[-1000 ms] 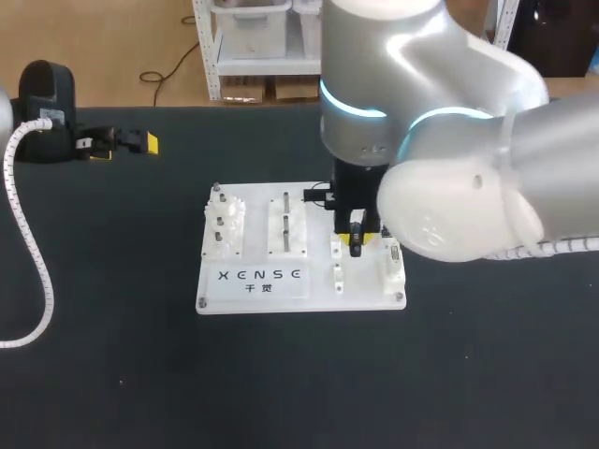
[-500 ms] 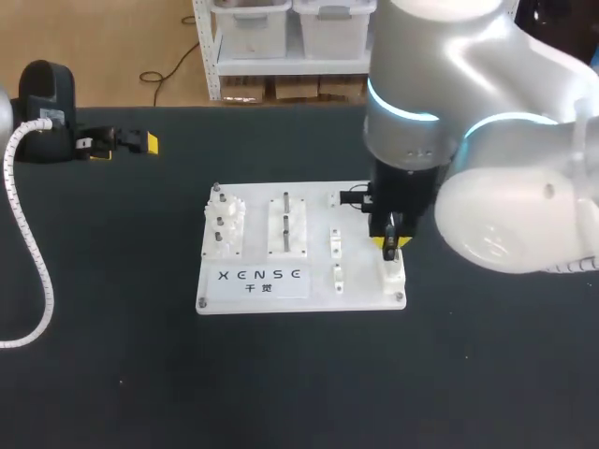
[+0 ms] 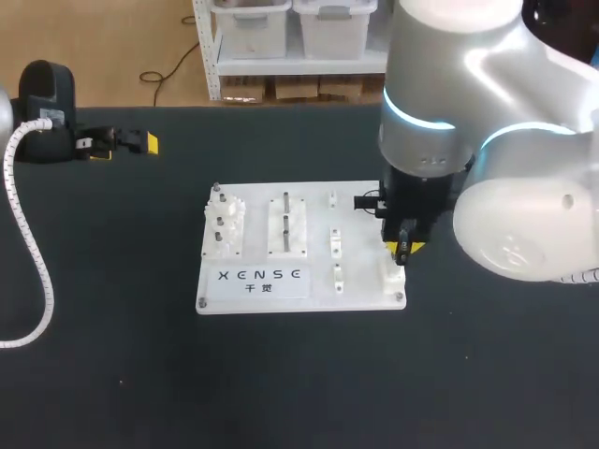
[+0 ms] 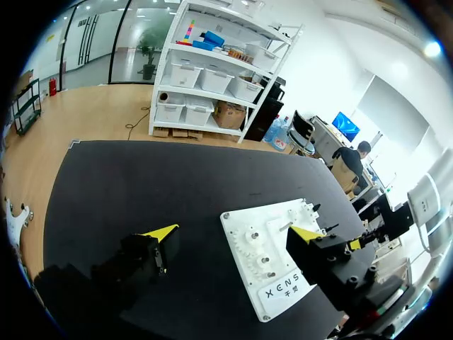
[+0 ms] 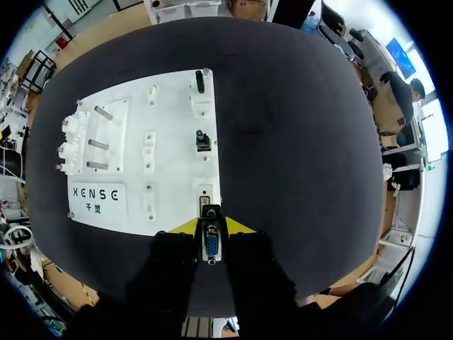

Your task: Insert the USB connector, Ethernet cable, and multi-pin plug into their matching sockets one by one.

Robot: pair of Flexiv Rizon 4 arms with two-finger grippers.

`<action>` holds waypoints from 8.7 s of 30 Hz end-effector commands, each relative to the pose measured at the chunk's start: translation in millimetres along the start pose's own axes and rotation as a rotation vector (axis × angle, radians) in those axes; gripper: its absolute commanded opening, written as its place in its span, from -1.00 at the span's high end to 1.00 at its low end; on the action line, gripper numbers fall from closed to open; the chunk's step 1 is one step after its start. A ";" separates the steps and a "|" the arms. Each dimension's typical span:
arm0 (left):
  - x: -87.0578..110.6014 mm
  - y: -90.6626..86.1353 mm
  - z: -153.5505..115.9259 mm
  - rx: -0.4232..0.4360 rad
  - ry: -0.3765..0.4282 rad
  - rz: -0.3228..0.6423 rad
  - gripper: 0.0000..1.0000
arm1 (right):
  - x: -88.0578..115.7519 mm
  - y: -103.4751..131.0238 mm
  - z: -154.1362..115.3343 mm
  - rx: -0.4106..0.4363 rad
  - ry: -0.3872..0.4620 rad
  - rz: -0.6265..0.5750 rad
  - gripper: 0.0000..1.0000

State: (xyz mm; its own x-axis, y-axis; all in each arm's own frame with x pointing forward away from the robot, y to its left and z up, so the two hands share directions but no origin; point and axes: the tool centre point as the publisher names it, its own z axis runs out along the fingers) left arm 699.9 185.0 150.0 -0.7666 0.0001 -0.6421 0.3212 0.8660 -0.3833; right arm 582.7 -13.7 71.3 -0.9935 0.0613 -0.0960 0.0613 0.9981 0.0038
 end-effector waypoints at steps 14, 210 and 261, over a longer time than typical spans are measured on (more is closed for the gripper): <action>0.0 0.0 0.0 0.000 0.000 0.000 -1.00 | -7.5 6.5 8.8 0.015 0.009 0.006 1.00; 0.0 0.0 0.0 0.000 0.000 0.000 -1.00 | -1.7 0.7 14.4 0.008 -0.017 -0.019 1.00; 0.0 0.0 0.0 0.000 0.000 0.000 -1.00 | -4.4 4.0 11.3 0.006 -0.038 -0.021 1.00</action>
State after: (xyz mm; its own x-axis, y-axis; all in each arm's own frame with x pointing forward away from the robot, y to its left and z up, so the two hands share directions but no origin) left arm 699.9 185.0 150.0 -0.7666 0.0001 -0.6421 0.3212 0.8660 -0.3833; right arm 589.8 -10.3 63.9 -0.9912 0.0376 -0.1272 0.0386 0.9992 -0.0055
